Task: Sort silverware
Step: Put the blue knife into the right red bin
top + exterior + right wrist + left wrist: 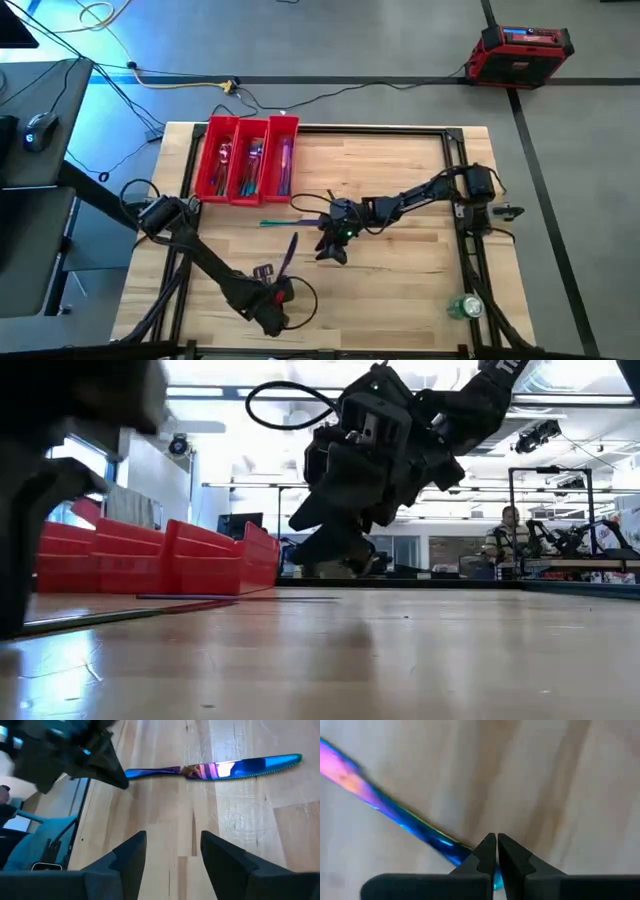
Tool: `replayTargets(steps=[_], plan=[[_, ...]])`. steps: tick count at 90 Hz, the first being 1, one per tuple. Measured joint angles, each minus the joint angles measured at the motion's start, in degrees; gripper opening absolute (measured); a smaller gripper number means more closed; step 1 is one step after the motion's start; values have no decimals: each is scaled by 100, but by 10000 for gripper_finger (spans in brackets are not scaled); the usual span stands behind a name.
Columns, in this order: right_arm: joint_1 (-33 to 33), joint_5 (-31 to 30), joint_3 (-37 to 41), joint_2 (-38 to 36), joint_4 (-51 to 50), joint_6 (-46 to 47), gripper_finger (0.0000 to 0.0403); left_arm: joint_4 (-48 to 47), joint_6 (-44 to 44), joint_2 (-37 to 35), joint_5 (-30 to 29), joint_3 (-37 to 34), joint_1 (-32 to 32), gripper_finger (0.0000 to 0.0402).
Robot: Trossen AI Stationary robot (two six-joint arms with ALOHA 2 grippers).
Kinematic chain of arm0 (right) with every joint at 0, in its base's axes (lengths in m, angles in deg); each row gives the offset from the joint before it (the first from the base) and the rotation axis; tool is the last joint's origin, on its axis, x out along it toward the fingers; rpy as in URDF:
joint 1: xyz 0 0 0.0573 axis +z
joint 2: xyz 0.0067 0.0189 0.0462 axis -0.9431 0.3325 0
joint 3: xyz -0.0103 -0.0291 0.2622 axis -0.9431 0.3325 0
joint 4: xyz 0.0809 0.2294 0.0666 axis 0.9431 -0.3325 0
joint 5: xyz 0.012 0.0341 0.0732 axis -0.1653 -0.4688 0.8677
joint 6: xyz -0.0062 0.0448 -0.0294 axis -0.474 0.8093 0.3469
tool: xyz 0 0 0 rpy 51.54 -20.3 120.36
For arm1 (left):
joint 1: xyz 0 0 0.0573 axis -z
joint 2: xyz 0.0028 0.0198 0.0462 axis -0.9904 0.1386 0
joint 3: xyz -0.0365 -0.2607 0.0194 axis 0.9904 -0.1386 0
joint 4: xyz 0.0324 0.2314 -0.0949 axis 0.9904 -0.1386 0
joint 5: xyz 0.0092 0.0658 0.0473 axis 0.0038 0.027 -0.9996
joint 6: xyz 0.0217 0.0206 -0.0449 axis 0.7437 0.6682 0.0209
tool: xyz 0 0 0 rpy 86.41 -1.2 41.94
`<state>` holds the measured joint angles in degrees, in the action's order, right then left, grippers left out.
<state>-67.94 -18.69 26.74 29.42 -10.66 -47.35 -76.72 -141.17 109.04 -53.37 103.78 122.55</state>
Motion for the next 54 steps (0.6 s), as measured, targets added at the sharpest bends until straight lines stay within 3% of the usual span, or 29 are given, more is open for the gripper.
replayTargets(steps=[12, 31, 43, 54], plan=[[0, 0, 0, 0, -27, 0, 176, -267, -392, -13, 378, -64, -10, 0], [0, 0, 0, 0, -59, 0, 176, -1918, -743, -39, 721, 107, 20, 0], [0, 0, 0, 0, -57, 25, 176, -2077, -574, -18, 407, 124, 3, 0], [36, -1, 0, 0, -62, 155, 176, -1405, 23, 15, -87, 70, -79, 0]])
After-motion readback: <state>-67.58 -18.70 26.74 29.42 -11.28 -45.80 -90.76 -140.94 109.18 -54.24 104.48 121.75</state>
